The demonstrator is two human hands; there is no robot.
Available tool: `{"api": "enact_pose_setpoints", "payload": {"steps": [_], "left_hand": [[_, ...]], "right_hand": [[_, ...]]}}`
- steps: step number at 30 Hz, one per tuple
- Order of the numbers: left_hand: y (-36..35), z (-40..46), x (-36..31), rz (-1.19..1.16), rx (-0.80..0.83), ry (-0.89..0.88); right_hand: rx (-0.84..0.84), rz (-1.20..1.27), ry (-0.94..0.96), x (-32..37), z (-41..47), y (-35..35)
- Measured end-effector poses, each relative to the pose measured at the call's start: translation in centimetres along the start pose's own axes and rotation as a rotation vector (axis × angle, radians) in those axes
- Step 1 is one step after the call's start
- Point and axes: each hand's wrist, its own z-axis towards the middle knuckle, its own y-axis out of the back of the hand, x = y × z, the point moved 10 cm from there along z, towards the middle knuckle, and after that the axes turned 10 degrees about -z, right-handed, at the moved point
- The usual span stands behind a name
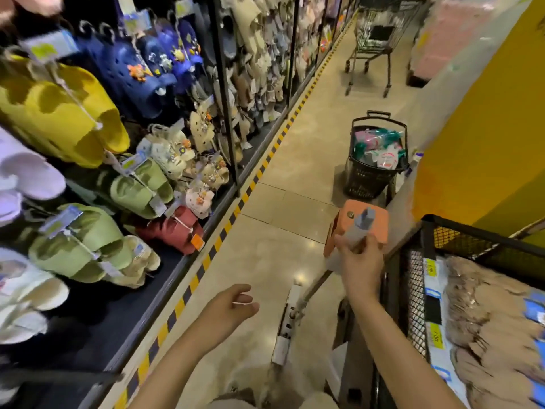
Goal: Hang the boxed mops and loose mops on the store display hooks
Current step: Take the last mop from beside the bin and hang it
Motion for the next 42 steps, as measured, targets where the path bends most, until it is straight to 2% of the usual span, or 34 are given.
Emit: {"api": "enact_pose_setpoints", "payload": {"steps": [9, 18, 23, 30, 42], "left_hand": [[4.3, -6.1, 4.6, -0.19, -0.286, 0.035], [6.8, -11.6, 8.1, -0.348, -0.479, 0.034], [9.1, -16.9, 12.2, -0.423, -0.591, 0.062], [11.7, -29.6, 21.3, -0.616, -0.786, 0.087], [14.1, -55.7, 38.3, -0.813, -1.227, 0.105]], "right_hand": [[0.326, -0.026, 0.232, 7.6, -5.0, -6.7], [0.845, 0.155, 0.437, 16.6, -14.7, -11.0], [1.132, 0.197, 0.675, 22.9, -25.3, -12.1], [1.477, 0.248, 0.862, 28.1, -44.2, -11.6], [1.977, 0.357, 0.979, 29.6, -76.9, -8.4]]}}
